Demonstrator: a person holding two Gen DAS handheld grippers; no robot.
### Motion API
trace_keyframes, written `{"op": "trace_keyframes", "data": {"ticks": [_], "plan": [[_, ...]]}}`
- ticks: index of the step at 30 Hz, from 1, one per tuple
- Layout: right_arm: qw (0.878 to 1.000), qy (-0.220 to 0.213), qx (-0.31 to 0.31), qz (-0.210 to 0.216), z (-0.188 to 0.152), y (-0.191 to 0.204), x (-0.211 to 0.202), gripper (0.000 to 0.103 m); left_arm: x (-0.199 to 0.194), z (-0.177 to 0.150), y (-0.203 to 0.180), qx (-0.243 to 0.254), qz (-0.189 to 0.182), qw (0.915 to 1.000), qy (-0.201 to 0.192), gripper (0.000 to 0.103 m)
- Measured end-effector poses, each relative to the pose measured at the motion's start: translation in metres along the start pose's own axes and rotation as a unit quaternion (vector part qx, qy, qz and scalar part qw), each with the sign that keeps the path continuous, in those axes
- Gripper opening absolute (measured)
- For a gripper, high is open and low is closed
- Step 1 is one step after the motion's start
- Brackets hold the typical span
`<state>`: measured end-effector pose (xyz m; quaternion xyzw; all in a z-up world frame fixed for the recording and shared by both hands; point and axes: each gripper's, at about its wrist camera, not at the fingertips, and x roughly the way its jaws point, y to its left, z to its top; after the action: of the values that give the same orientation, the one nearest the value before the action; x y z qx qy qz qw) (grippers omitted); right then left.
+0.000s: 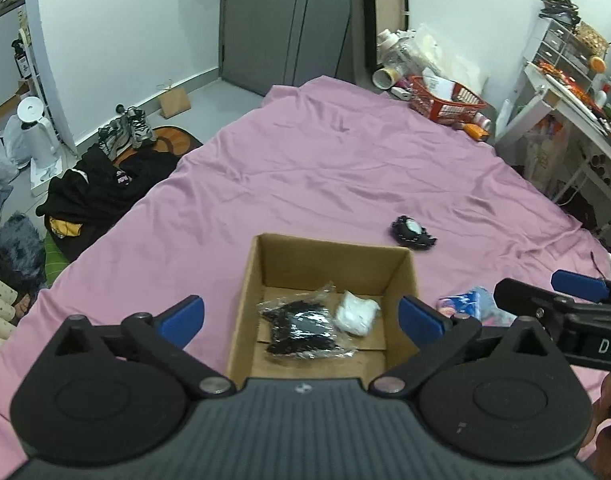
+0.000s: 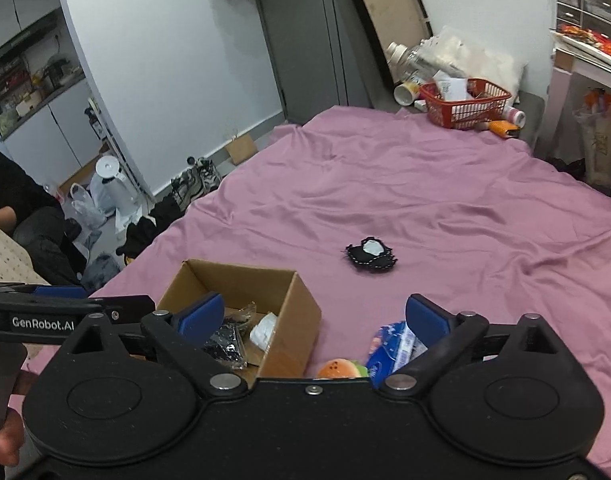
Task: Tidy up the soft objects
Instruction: 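Open the left gripper dropping the bag into the box while the right releases the tissue there, then move both grippers to the grey-blue plush toy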
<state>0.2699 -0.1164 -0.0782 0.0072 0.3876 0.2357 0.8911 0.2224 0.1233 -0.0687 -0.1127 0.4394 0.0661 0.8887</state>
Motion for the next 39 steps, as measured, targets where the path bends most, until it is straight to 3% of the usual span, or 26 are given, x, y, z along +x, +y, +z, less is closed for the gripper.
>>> {"op": "trace_keyframes", "data": {"ticks": [9, 12, 23, 31, 39], "plan": [[0.999, -0.033, 0.032, 0.005, -0.005, -0.033, -0.036, 0.103, -0.017, -0.011, -0.030, 0.006, -0.007, 0.9999, -0.011, 0.103], [0.998, -0.043, 0.029, -0.019, -0.008, -0.043, -0.047, 0.103, -0.023, -0.014, -0.041, 0.011, -0.015, 0.9998, -0.010, 0.103], [0.998, -0.035, 0.046, -0.028, -0.022, -0.080, -0.078, 0.103, -0.038, -0.031, -0.099, 0.063, -0.012, 0.9979, -0.013, 0.103], [0.997, -0.027, 0.063, -0.037, -0.036, -0.110, -0.091, 0.103, -0.034, -0.045, -0.128, 0.065, -0.023, 0.9976, 0.008, 0.102], [0.997, -0.020, 0.069, -0.039, -0.046, -0.127, -0.087, 0.103, -0.030, -0.053, -0.146, 0.058, -0.031, 0.9979, 0.004, 0.102]]}}
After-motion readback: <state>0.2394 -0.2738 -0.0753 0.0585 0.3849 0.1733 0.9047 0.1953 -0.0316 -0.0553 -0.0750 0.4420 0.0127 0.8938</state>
